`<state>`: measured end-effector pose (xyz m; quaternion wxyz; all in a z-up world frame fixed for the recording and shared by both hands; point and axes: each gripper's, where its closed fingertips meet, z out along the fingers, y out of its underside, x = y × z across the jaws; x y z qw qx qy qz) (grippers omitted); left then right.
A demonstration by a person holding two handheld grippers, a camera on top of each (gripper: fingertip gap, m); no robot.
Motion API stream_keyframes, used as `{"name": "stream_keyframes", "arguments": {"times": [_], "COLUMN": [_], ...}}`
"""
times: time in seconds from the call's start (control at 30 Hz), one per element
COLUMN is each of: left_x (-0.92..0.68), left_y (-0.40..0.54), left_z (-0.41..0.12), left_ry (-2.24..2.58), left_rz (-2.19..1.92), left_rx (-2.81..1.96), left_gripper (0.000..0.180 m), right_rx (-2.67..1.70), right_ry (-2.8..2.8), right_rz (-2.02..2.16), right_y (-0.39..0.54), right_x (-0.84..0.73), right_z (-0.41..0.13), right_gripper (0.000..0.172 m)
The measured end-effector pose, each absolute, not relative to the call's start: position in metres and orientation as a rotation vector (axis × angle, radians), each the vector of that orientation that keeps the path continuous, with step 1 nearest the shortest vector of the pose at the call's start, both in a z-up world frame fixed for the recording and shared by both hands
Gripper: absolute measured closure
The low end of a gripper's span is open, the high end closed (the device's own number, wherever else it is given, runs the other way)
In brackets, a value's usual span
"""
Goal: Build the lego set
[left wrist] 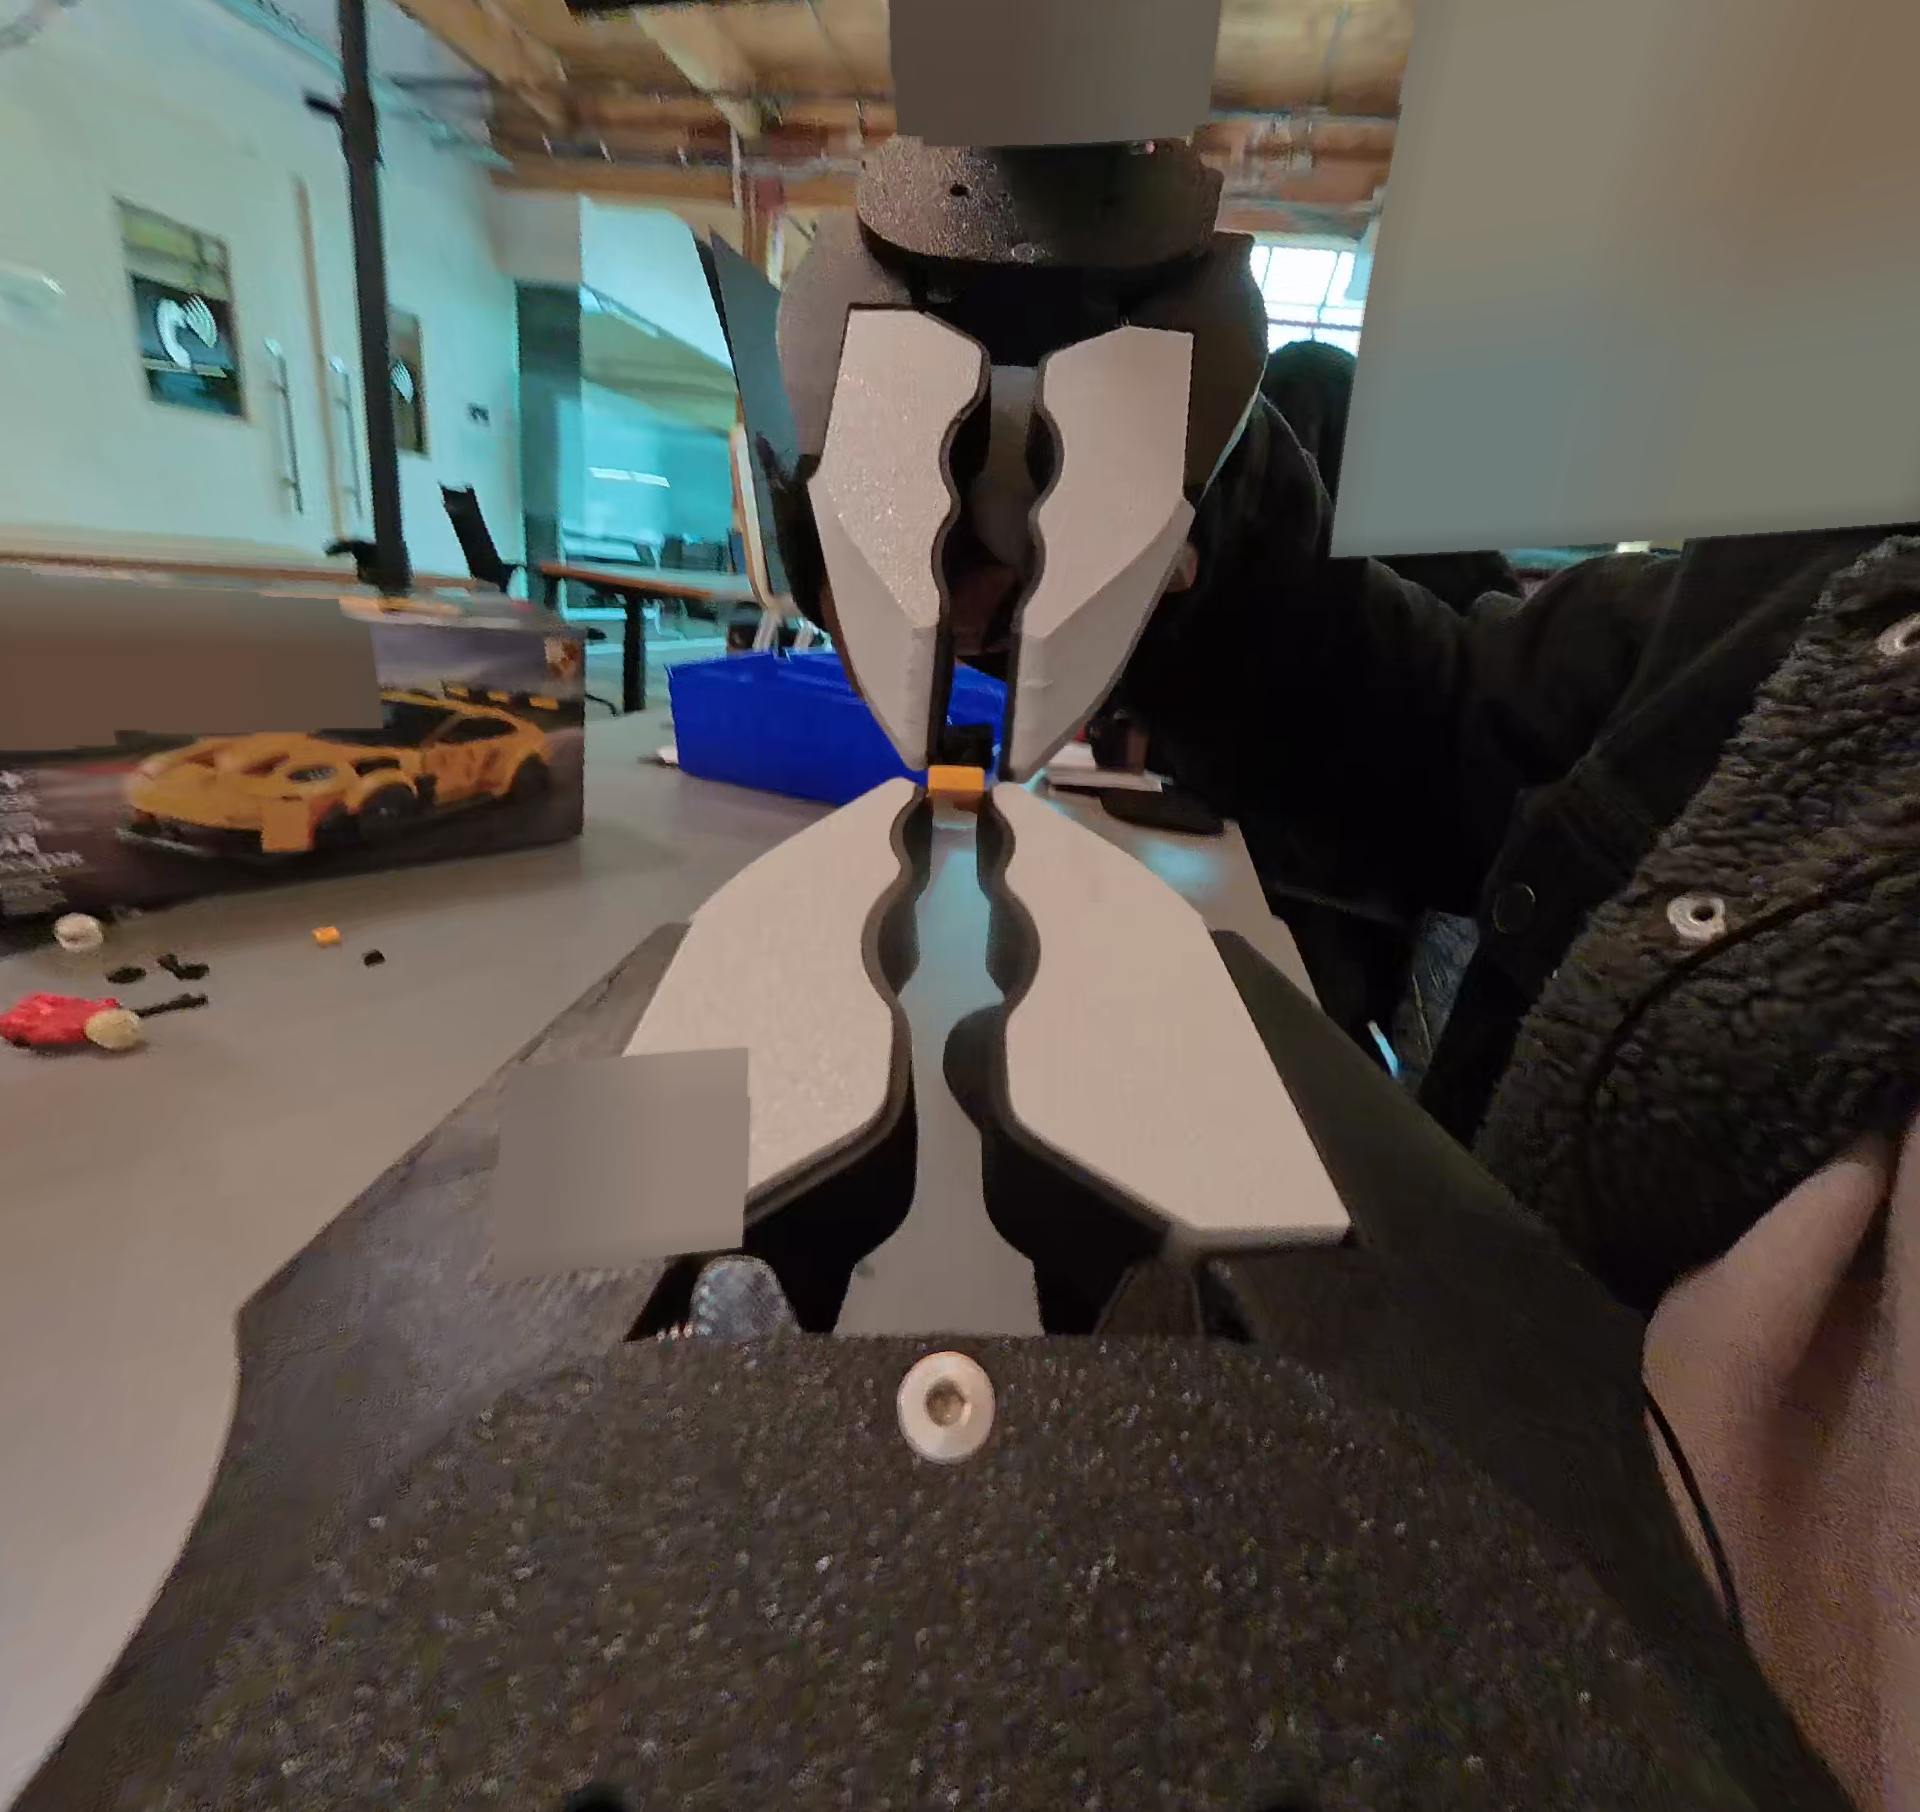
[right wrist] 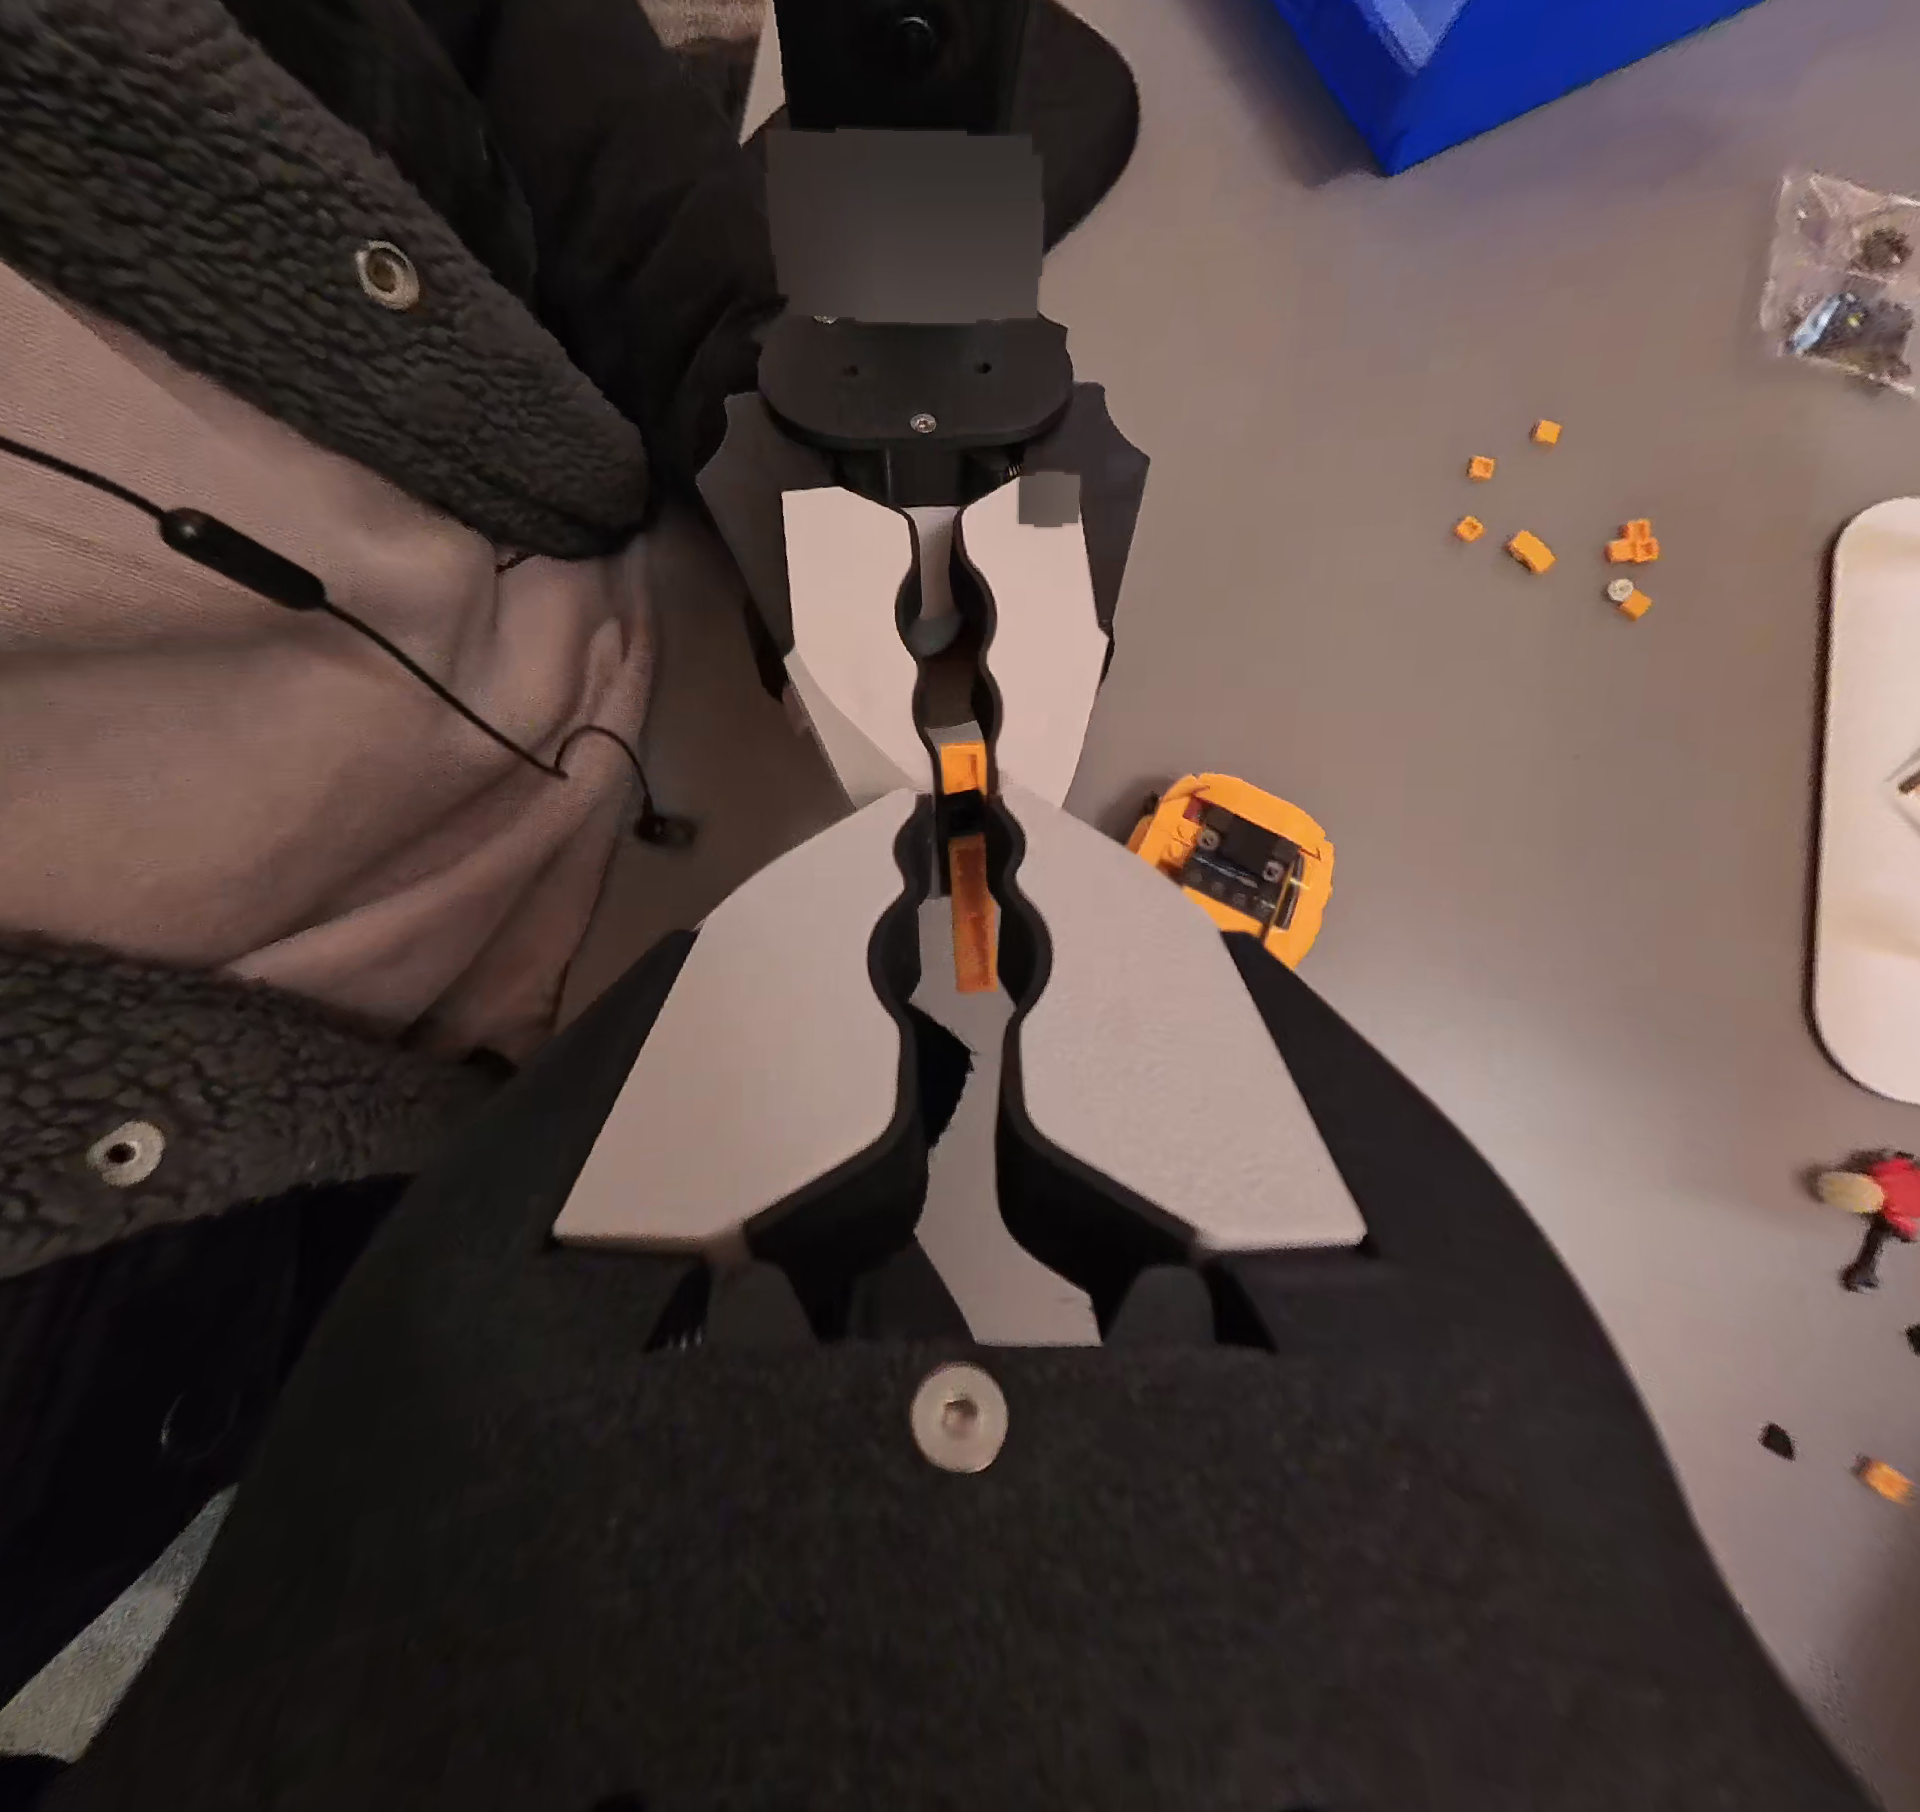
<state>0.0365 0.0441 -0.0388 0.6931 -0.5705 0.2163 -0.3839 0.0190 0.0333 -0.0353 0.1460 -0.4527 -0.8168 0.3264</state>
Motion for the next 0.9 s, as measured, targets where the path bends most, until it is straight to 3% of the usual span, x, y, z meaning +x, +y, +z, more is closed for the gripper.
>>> {"name": "stream_keyframes", "arguments": {"times": [0.5,0.6,0.73,0.9], "left_x": [0.008,0.003,-0.001,-0.002], "left_y": [0.001,0.007,0.017,0.025], "left_z": [-0.004,-0.008,-0.013,-0.018], "left_ry": [0.373,0.339,0.273,0.188], "left_rz": [-0.827,-0.825,-0.859,-0.958], "left_rx": [-1.106,-1.147,-1.224,-1.273], "left_gripper": [0.173,0.173,0.172,0.172], "right_rx": [-1.188,-1.021,-0.875,-0.692], "right_ry": [-2.338,-2.283,-2.147,-1.959], "right_rz": [0.874,0.808,0.659,0.387], "right_y": [-0.006,-0.009,-0.002,0.016], "right_x": [-0.005,-0.002,-0.004,-0.013], "right_z": [-0.001,-0.002,-0.012,-0.025], "right_gripper": [0.151,0.147,0.129,0.127]}}
